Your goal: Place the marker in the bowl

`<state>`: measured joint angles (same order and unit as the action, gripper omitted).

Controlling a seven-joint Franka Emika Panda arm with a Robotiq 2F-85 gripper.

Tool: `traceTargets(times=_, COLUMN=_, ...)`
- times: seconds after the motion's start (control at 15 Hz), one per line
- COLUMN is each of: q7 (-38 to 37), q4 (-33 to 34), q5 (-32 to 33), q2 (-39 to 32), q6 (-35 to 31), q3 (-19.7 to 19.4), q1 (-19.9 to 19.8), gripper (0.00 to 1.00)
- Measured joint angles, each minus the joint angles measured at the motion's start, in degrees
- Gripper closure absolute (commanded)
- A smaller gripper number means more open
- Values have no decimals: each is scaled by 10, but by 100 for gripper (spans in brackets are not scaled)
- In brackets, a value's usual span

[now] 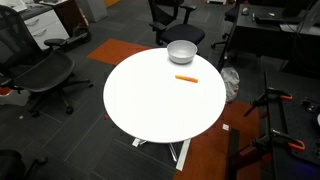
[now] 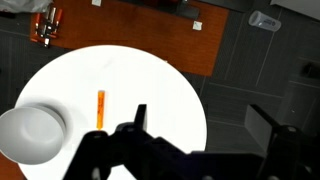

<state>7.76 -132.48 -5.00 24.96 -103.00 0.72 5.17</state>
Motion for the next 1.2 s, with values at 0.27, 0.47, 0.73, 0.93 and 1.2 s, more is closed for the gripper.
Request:
traceTargets(times=0.27, q7=80, q4=-56, q5=0, q2=-46, q6=-146, q3=-39, q1=-8, gripper=0)
traceTargets(times=0.47, q7=128, q4=-84, q5=-1, q2=-86, q6=-246, q3=-57, q1=-10, gripper=0)
traceTargets(times=0.73, q7=158, q4=-113, q5=-3, q2=-142, q6=-360, q3=-67, q1=-13, gripper=0)
traceTargets(times=0.93, q7=163, q4=-115, q5=-12, q2=-186, q6=-411, q3=-69, q1=-22, gripper=0)
traceTargets(times=1.2, q7=188, q4=-105, q5=-42, q2=-240, q6=-455, q3=-70, q1=-43, gripper=0)
